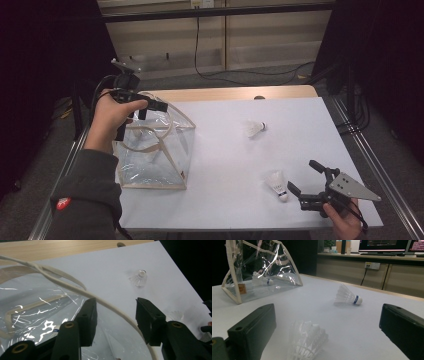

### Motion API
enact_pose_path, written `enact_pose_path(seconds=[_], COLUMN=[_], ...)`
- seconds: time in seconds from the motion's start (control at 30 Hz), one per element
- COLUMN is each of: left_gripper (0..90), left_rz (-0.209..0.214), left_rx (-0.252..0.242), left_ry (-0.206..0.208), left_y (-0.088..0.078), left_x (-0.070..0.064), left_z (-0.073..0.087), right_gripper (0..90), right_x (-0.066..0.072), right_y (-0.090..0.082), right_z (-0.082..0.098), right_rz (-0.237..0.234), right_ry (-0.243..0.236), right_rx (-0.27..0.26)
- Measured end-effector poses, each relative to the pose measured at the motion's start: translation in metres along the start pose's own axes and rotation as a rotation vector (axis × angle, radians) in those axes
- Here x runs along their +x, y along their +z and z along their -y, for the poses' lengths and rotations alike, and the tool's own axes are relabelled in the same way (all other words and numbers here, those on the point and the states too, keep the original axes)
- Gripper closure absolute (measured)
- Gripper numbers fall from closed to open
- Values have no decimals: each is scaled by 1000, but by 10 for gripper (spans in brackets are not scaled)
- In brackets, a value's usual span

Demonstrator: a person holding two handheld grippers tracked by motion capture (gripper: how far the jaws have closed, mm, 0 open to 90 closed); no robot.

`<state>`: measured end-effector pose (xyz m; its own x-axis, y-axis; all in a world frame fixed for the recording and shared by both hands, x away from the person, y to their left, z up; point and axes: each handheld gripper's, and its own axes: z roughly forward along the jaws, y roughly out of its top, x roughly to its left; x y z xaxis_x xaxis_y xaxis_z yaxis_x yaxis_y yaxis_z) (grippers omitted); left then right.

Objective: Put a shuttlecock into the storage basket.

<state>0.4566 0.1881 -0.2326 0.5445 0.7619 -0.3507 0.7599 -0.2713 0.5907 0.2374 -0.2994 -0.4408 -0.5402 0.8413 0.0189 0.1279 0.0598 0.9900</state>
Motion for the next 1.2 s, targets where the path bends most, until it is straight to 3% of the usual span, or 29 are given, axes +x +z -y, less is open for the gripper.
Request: enact_pose_path(seconds=[0.47, 0.5, 1.2], left_gripper=[361, 346, 247], left_rz=[85, 89, 164], left_rx=[-21, -14, -10], left_ry=[25, 41, 110], left_y=[4, 4, 20], left_x=[-26, -27, -56], left_z=[-4, -4, 0], right_gripper=[5, 5, 5], right_x=[0, 0, 0], right_y=[0, 0, 0], right_z=[0, 0, 0], right_rz=[-2, -1, -1], right_ry=[-1, -1, -6], right_rx=[0, 0, 3])
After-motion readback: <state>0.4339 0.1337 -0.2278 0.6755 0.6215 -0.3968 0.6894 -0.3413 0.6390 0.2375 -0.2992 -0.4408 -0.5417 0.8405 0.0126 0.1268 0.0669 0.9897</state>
